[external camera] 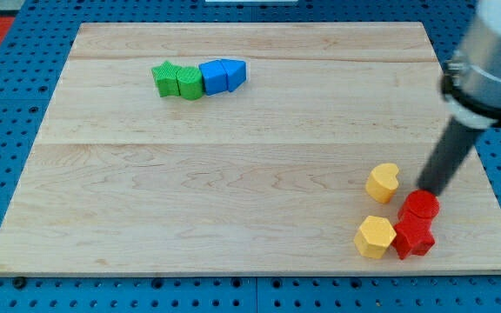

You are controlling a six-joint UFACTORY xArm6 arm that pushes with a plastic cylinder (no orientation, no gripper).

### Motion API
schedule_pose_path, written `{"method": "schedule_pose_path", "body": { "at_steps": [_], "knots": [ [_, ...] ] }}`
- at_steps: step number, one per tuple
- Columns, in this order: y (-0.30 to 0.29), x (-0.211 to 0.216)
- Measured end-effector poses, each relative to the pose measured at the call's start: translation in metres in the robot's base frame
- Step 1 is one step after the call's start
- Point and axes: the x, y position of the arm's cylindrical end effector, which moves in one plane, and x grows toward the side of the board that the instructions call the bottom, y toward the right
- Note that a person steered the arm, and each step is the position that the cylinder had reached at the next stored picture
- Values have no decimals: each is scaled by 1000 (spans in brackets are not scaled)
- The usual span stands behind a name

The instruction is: Separate the red star from the red circle

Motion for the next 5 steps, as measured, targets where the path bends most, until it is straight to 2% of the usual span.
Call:
{"method": "schedule_pose_path", "body": {
  "at_steps": [1, 2, 3, 5],
  "knots": [
    [45, 28],
    [48, 71],
    [15, 84],
    [-66, 84]
  ]
}}
